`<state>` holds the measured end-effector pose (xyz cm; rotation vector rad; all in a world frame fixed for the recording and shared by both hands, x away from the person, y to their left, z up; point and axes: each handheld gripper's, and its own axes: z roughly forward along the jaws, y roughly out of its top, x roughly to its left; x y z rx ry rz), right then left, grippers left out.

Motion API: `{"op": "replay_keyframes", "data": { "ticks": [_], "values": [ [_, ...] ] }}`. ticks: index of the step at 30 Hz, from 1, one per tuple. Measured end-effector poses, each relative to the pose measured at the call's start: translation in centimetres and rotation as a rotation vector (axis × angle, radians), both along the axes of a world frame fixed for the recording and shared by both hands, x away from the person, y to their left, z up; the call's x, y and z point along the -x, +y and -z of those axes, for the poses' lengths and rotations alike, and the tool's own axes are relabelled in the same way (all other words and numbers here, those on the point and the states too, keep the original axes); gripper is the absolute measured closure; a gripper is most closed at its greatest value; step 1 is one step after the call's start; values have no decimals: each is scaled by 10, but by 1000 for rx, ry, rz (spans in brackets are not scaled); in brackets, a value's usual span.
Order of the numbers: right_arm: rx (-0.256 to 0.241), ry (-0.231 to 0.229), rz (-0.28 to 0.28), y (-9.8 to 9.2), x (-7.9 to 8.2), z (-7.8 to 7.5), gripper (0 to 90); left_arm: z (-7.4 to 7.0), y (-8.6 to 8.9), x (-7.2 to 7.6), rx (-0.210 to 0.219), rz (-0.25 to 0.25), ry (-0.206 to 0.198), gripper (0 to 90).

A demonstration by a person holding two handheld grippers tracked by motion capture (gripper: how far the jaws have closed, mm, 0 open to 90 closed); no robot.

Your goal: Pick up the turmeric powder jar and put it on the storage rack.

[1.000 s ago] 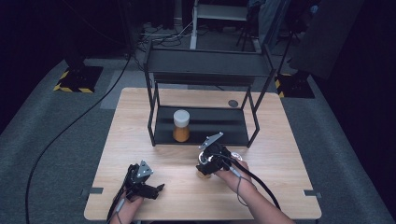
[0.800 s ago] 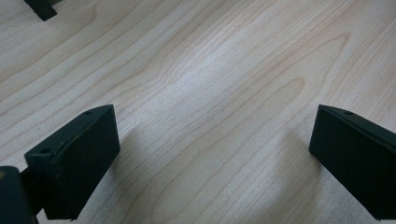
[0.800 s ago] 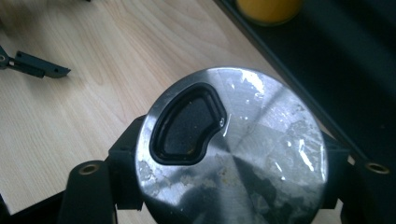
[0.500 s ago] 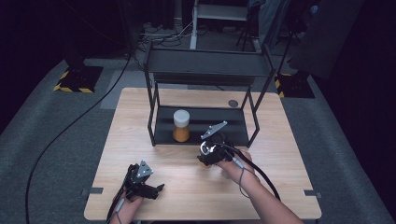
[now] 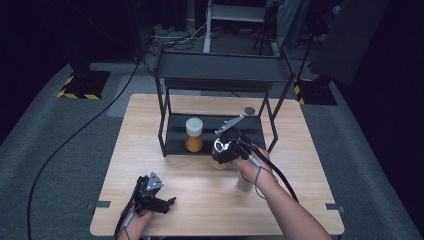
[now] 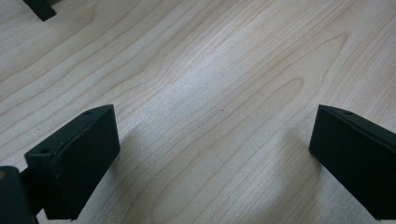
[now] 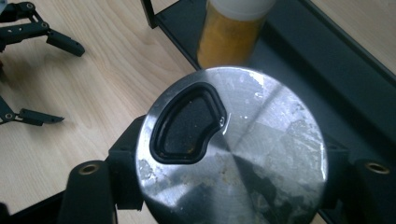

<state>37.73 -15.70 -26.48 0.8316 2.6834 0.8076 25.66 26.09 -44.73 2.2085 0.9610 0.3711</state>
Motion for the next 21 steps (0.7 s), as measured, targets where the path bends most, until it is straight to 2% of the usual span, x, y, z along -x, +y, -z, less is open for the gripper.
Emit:
{"op": "replay_keyframes", "data": {
  "ticks": [11,21],
  "values": [
    [6,-1,30,11,-26,-4,317,0,0,0,1,0,0,19],
    [16,20,74,20,-55,7,317,0,0,0,1,-1,2,19]
  ]
}}
